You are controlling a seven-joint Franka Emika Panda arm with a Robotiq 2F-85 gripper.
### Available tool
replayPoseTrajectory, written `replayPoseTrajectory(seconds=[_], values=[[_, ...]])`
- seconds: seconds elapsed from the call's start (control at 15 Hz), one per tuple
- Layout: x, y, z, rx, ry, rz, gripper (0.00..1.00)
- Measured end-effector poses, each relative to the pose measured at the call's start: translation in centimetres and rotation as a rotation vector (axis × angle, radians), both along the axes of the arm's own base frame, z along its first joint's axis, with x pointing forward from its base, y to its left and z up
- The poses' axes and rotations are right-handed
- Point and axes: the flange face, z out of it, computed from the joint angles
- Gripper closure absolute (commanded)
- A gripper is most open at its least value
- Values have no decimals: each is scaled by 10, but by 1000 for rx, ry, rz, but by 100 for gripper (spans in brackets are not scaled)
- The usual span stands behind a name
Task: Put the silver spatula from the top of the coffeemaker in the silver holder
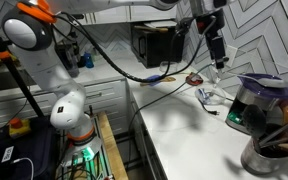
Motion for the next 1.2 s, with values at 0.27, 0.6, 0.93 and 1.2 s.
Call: replayPoseTrajectory(seconds=[0.27, 0.6, 0.93, 1.2], values=[[44, -54, -22, 123, 5, -16, 0], [82, -90, -53, 203, 79, -59, 0], [82, -87, -48, 199, 71, -53, 0], [81, -86, -47, 199, 69, -52, 0]])
